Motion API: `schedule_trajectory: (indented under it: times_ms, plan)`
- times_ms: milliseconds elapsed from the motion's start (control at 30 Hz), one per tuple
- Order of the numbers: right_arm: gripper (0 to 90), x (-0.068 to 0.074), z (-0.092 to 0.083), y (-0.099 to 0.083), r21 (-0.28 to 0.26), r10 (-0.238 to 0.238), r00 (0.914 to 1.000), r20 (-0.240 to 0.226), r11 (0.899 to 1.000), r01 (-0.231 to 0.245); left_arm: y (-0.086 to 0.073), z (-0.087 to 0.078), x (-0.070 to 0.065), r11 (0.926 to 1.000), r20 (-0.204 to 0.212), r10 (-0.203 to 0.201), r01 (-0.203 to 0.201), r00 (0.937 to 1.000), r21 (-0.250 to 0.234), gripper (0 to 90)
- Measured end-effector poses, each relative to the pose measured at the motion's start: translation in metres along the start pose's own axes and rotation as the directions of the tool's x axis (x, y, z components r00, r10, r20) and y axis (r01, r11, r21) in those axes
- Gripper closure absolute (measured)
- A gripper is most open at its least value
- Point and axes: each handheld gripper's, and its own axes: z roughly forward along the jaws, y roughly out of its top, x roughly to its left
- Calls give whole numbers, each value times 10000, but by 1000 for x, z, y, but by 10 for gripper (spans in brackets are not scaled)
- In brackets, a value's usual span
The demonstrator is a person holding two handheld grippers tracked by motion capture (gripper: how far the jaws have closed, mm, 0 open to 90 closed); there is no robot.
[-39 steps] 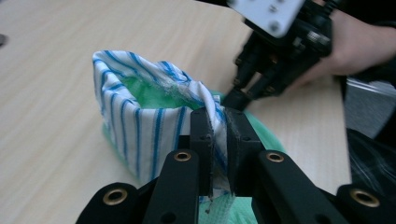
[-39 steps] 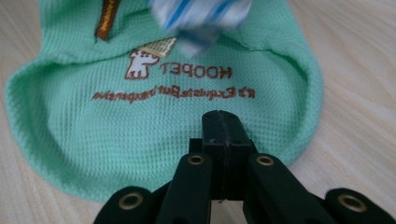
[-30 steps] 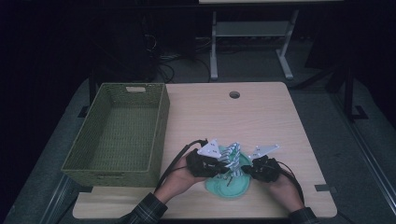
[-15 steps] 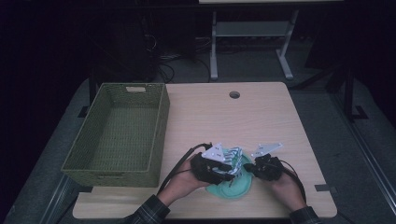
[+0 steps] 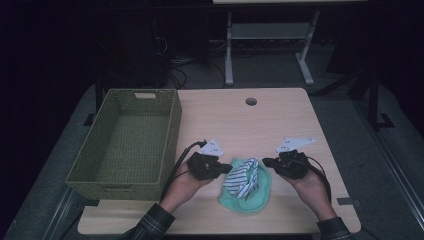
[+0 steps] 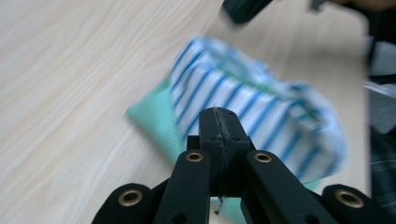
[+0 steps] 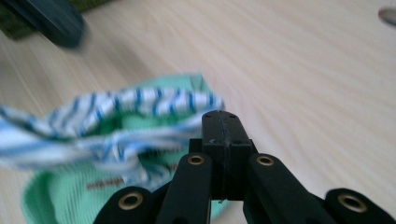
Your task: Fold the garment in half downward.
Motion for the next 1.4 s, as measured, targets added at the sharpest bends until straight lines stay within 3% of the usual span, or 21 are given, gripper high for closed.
schedule_trajectory:
  times_ms: [133,233,400,567,667,833,1000,1100,1167,1200,1400]
  plan:
    - [897,4,3,16,-241,-93,9996,-253,9997,87,-8,13,4,9978,-104,-288,293,9995,598,895]
    - [897,6,14,24,-273,-354,9982,-475,9990,341,-9,20,3,9956,-146,-62,76,9999,936,896]
    - [897,8,33,27,36,-271,9967,-767,9996,274,-7,27,-2,9962,35,27,-30,10000,875,896]
    - [897,6,36,19,306,-253,9970,-731,9992,276,-2,36,-16,9980,364,169,-191,9992,609,896]
    - [897,4,34,11,521,-124,9980,-615,9985,156,1,42,-24,9958,543,509,-548,9972,733,896]
    - [897,-1,29,-6,724,84,9990,-440,9974,-52,4,53,-36,9952,753,665,-716,9949,673,896]
    - [897,-3,28,-24,1092,257,9988,-408,9938,-211,4,71,-48,9917,1044,821,-917,9911,904,896]
    - [897,-2,29,-28,1163,280,9987,-423,9930,-229,4,77,-51,9923,1015,732,-826,9921,923,896]
    - [897,-1,31,-32,1258,235,9990,-388,9919,-184,3,81,-52,9867,952,1029,-1137,9901,1163,895]
    - [897,-1,32,-34,1313,203,9991,-360,9912,-154,2,83,-54,9872,893,984,-1085,9911,1166,896]
    - [897,-2,33,-35,1215,271,9990,-352,9923,-226,3,78,-52,9887,898,997,-1089,9909,1033,877]
